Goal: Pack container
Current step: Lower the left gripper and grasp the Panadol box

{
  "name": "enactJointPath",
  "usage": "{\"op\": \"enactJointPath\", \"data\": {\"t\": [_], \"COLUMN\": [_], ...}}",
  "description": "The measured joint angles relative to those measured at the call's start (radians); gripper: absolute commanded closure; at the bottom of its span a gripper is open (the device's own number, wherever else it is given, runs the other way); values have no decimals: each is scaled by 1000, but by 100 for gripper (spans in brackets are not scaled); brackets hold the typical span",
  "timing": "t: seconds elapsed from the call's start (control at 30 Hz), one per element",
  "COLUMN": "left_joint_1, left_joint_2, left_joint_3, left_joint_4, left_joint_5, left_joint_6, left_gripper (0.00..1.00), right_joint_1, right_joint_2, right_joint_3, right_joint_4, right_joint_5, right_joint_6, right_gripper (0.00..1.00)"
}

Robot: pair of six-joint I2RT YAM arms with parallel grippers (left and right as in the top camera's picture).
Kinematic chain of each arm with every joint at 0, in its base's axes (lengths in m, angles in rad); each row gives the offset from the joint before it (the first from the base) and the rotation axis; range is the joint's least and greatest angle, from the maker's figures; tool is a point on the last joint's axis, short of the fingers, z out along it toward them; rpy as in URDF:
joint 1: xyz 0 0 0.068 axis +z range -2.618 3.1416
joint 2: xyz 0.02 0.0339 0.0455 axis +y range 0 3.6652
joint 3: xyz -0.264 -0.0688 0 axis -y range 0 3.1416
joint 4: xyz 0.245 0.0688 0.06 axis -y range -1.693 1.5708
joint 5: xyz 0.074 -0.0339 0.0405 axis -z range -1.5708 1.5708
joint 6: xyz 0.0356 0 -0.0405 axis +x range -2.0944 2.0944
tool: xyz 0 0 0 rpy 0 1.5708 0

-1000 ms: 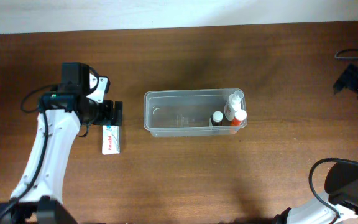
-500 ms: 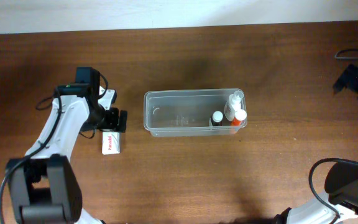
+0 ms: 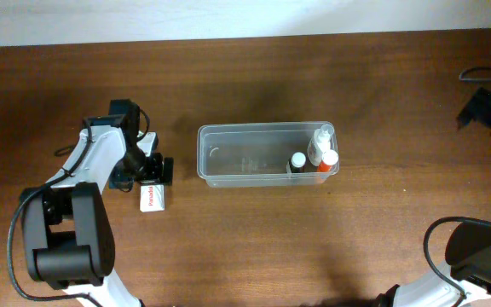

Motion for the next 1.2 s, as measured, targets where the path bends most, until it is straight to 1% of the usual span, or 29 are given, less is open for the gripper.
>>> {"op": "enactJointPath", "data": {"t": [0.6,1.0,1.13,1.2], "left_joint_1": [19,19,19,19], "left_joint_2": [60,60,60,60], "left_joint_3": [0,0,0,0], "left_joint_4": [0,0,0,0], "left_joint_5": [-3,-50,-56,-56], "left_joint_6": [-7,-8,-8,-11], "left_gripper": [1,1,3,7], "right_joint_1": [0,0,0,0], "right_joint_2": [0,0,0,0], "right_joint_3": [0,0,0,0], "right_joint_4": [0,0,0,0], "right_joint_5": [0,0,0,0], "right_joint_6": [1,1,0,1], "right_gripper": [2,2,2,2]}}
